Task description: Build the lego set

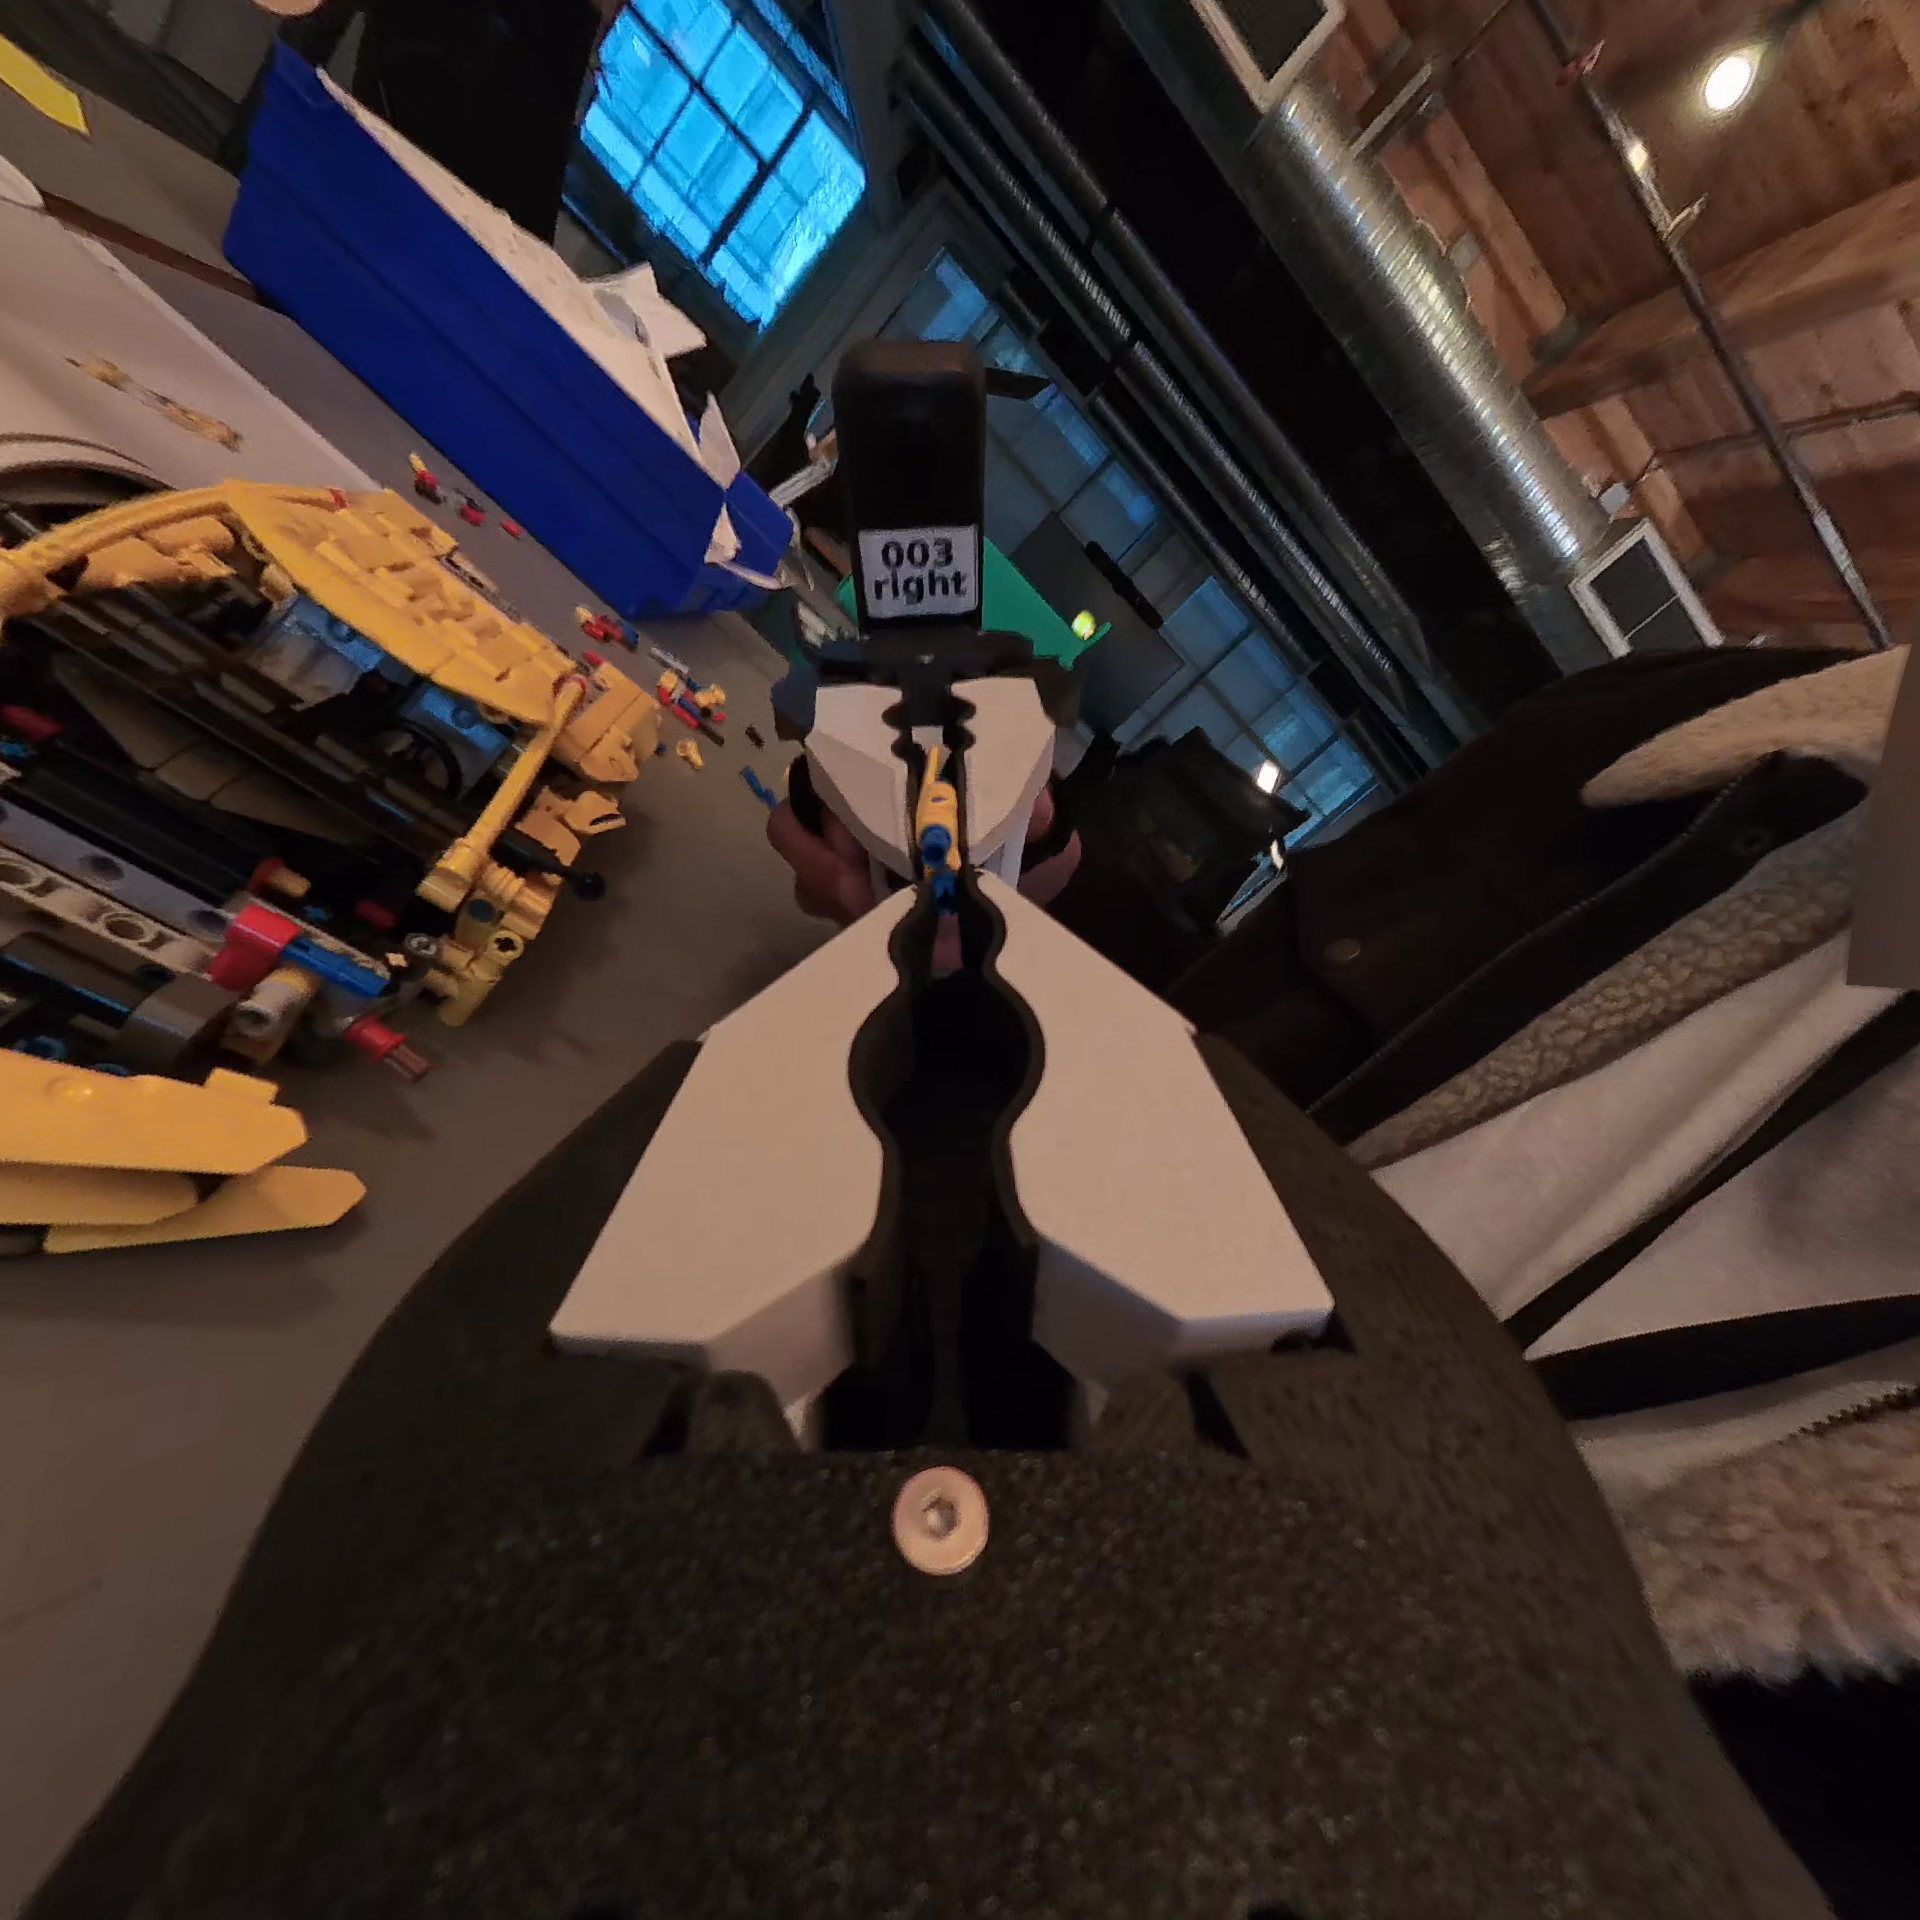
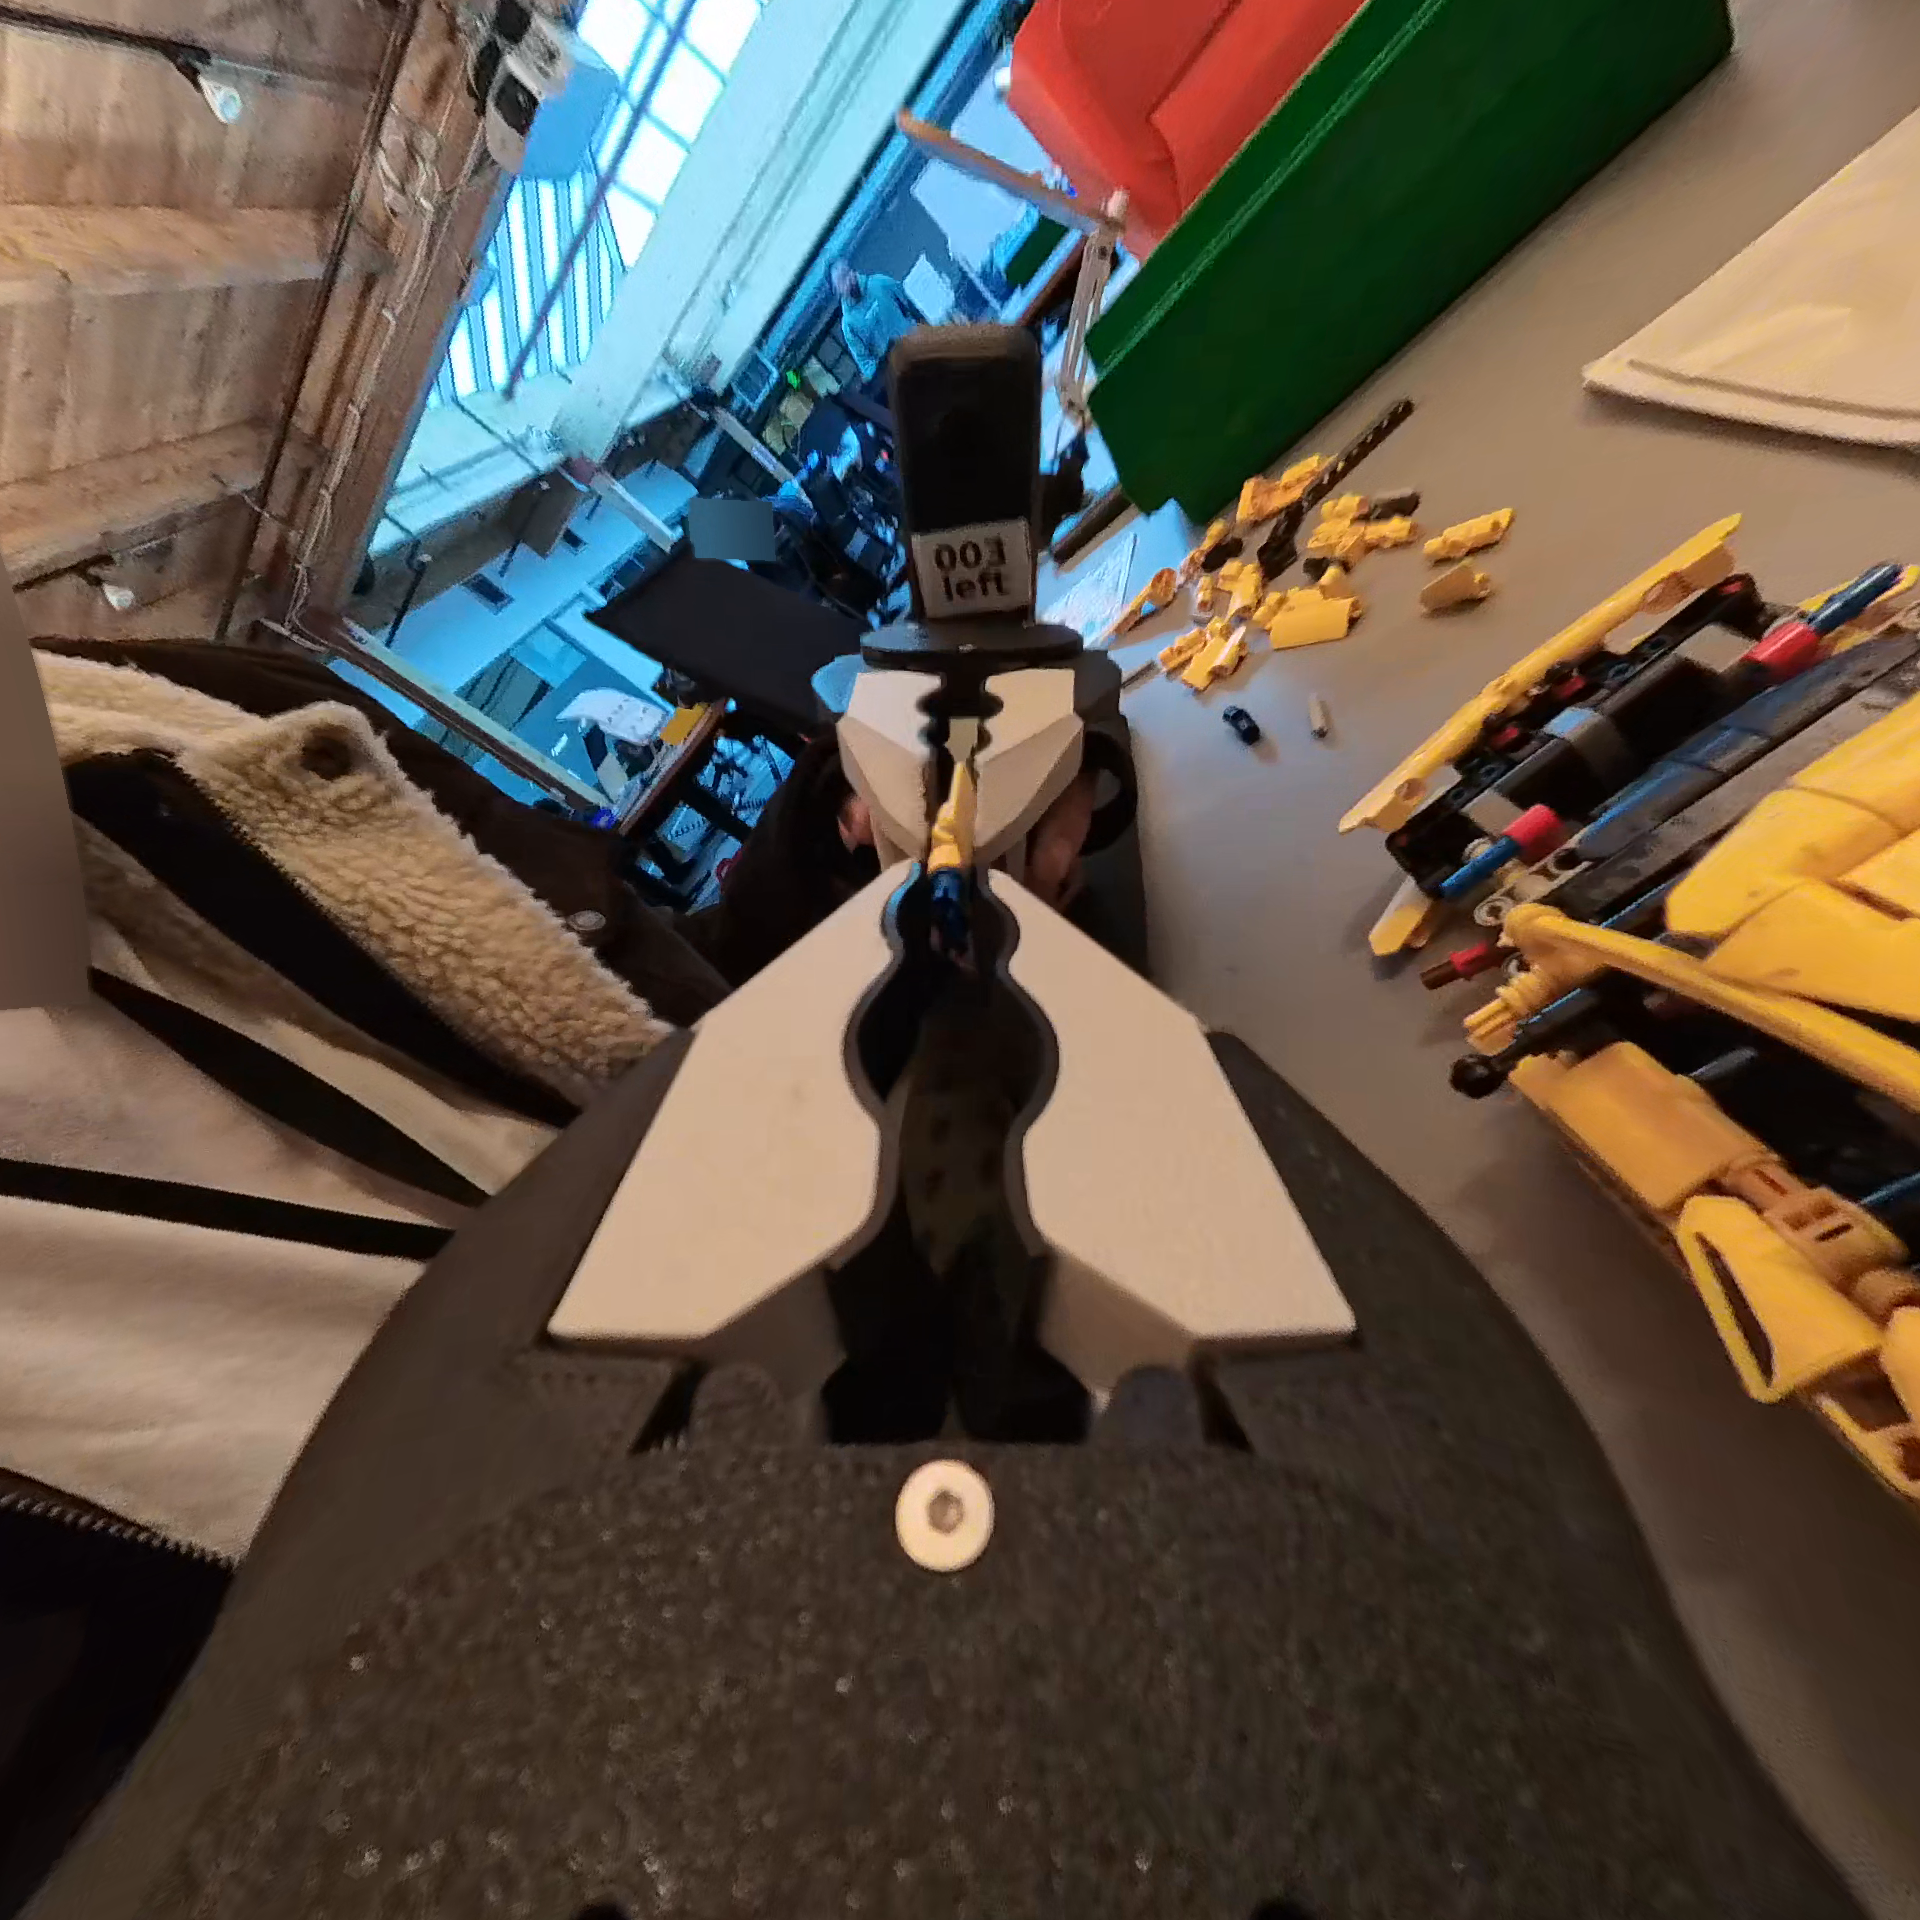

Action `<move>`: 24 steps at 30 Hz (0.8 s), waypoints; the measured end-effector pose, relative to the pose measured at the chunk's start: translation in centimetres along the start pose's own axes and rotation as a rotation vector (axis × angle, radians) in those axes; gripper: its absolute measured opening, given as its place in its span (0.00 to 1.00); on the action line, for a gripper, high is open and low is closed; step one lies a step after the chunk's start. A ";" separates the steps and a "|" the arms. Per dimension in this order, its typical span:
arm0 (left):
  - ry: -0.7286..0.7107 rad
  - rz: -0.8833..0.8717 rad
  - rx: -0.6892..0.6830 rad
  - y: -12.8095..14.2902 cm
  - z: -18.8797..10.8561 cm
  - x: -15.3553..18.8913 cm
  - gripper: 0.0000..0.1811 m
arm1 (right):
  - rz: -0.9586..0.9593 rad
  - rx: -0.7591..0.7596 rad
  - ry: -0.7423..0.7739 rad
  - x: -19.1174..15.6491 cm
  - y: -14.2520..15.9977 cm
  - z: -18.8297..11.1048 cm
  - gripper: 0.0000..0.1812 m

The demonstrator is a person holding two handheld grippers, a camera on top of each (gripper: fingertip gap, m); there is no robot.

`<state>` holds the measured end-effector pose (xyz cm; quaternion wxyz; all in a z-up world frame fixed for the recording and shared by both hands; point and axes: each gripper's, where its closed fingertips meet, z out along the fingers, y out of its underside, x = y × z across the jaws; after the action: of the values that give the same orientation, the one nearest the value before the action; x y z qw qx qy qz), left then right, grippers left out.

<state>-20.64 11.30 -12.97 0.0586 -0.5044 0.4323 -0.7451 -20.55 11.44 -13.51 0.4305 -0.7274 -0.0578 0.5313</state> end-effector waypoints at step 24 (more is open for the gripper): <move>-0.066 0.059 0.009 -0.1 0.4 -0.6 0.12 | 0.203 0.089 -0.143 1.0 0.2 -1.8 0.03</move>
<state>-20.00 11.51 -13.26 0.0968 -0.5155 0.4414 -0.7280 -18.75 10.85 -14.28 0.4012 -0.6699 0.0090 0.6247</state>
